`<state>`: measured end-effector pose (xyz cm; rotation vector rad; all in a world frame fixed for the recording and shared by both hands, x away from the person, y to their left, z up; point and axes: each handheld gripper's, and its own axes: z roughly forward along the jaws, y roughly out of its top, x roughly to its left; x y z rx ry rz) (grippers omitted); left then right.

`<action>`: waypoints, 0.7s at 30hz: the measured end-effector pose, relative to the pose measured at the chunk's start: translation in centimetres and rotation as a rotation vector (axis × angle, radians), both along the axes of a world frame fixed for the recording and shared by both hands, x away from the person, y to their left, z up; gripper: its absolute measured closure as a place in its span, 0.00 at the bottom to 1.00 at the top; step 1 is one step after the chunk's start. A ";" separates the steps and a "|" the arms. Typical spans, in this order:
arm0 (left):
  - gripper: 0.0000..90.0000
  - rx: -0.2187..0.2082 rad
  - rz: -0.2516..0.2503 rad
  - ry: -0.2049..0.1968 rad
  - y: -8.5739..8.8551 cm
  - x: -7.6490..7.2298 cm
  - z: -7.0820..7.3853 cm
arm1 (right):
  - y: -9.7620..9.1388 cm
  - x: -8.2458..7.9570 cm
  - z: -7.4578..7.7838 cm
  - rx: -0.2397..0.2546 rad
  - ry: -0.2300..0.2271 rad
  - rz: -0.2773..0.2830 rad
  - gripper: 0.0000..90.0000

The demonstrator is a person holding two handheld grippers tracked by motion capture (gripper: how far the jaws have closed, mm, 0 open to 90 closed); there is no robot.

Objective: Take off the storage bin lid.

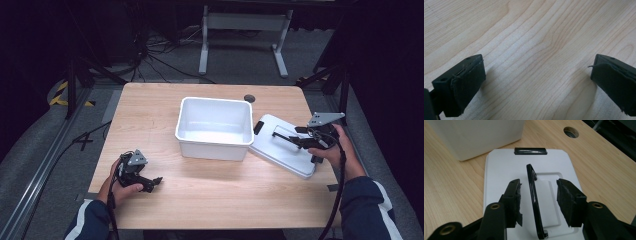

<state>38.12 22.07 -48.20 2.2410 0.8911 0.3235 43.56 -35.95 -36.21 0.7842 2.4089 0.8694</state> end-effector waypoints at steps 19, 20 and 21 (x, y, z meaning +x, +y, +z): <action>0.01 0.002 -0.007 -0.011 0.0 -0.2 0.0 | -0.6 -3.3 0.5 0.021 -0.037 -0.059 0.43; 0.01 0.002 -0.007 -0.011 0.0 -0.2 0.0 | -0.6 -3.3 0.5 0.021 -0.037 -0.059 0.43; 0.01 0.000 -0.008 -0.004 -0.1 -0.3 0.0 | -0.8 -3.7 0.4 0.025 -0.040 -0.060 0.43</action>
